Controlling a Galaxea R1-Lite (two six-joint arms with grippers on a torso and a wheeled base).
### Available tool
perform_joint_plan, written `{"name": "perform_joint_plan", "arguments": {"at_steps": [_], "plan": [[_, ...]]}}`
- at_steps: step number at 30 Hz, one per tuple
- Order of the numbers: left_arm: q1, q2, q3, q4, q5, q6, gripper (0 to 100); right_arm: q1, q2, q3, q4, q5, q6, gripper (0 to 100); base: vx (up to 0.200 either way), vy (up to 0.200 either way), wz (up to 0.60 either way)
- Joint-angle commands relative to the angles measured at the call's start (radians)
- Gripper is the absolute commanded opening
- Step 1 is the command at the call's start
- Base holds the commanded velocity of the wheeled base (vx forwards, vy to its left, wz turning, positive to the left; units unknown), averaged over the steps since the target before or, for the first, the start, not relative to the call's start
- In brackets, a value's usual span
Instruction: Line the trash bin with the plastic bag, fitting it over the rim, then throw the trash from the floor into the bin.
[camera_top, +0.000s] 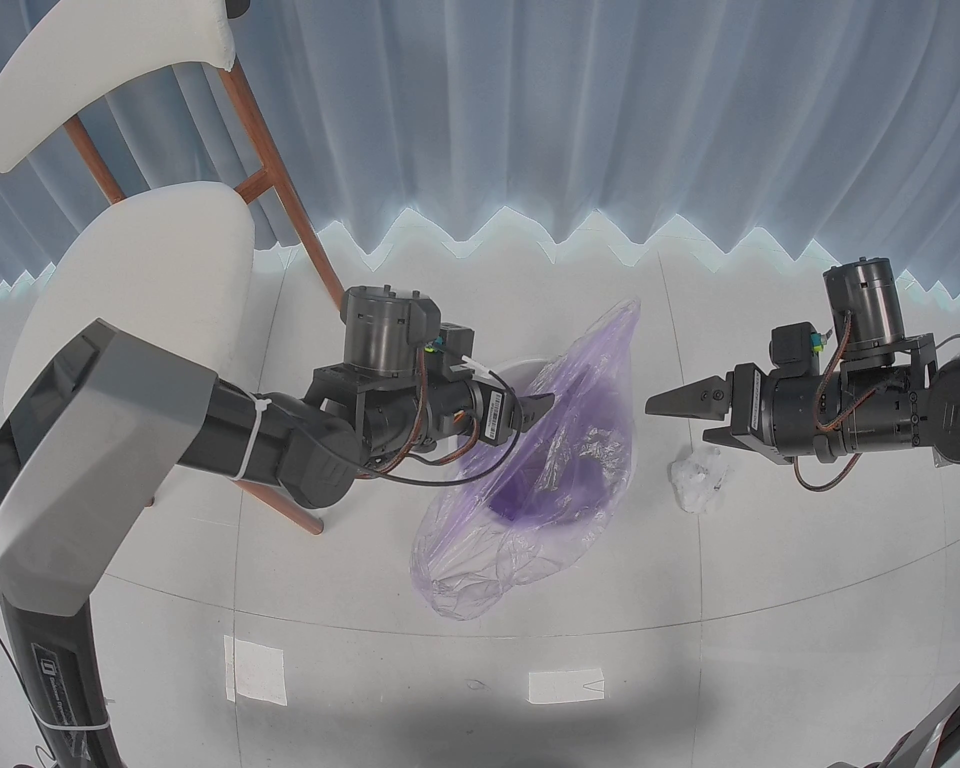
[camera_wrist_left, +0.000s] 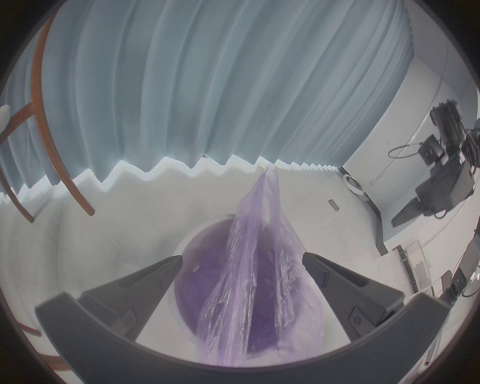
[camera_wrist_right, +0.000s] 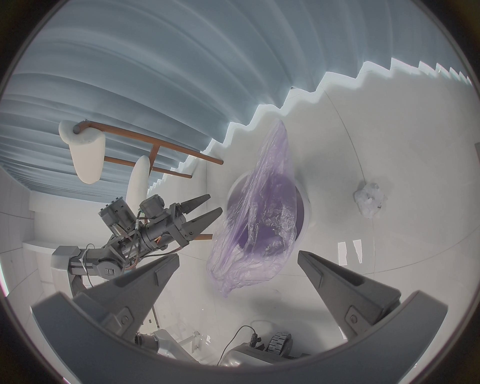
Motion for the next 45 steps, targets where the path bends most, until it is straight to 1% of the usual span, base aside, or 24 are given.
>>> {"name": "perform_joint_plan", "arguments": {"at_steps": [1, 10, 15, 18, 22, 23, 34, 36, 38, 39, 42, 45], "plan": [[0.003, 0.03, 0.005, -0.002, -0.002, 0.013, 100, 0.001, -0.005, 0.002, -0.001, 0.0, 0.001, 100, 0.0, 0.0, 0.0], [-0.009, 0.091, -0.001, -0.009, 0.001, 0.043, 100, 0.005, -0.006, 0.0, -0.001, 0.0, -0.001, 100, 0.0, 0.0, 0.0], [-0.004, 0.157, -0.042, -0.026, 0.004, 0.048, 100, 0.008, -0.012, 0.002, 0.001, 0.0, 0.001, 100, 0.0, 0.0, 0.0], [-0.004, 0.19, -0.085, -0.025, 0.012, 0.046, 100, 0.054, -0.038, 0.045, 0.001, 0.0, 0.01, 100, 0.0, 0.0, 0.0], [-0.003, 0.233, -0.144, -0.025, 0.029, 0.046, 100, 0.085, -0.052, 0.083, -0.01, -0.002, 0.01, 100, 0.0, 0.0, 0.0], [-0.003, 0.237, -0.153, -0.025, 0.035, 0.045, 0, 0.086, -0.052, 0.083, -0.015, -0.002, 0.012, 100, 0.0, 0.0, 0.0], [0.011, 0.226, -0.156, -0.025, 0.039, 0.036, 0, 0.091, -0.037, 0.083, -0.024, -0.002, 0.012, 100, 0.0, 0.0, 0.0], [0.008, 0.2, -0.156, -0.023, 0.052, 0.028, 0, 0.113, -0.006, 0.079, -0.022, -0.005, 0.012, 100, 0.0, 0.0, 0.0], [0.002, 0.167, -0.156, -0.017, 0.067, 0.01, 0, 0.126, 0.031, 0.068, -0.022, -0.035, 0.012, 100, 0.0, 0.0, 0.0], [-0.003, 0.156, -0.16, -0.017, 0.079, -0.003, 0, 0.129, 0.052, 0.054, -0.018, -0.062, 0.013, 100, 0.0, 0.0, 0.0], [-0.018, 0.128, -0.163, -0.017, 0.124, -0.041, 0, 0.16, 0.136, -0.033, -0.012, -0.154, 0.028, 100, 0.0, 0.0, 0.0], [-0.021, 0.093, -0.163, -0.016, 0.137, -0.072, 0, 0.166, 0.225, -0.122, 0.01, -0.261, 0.042, 100, 0.0, 0.0, 0.0]]}}
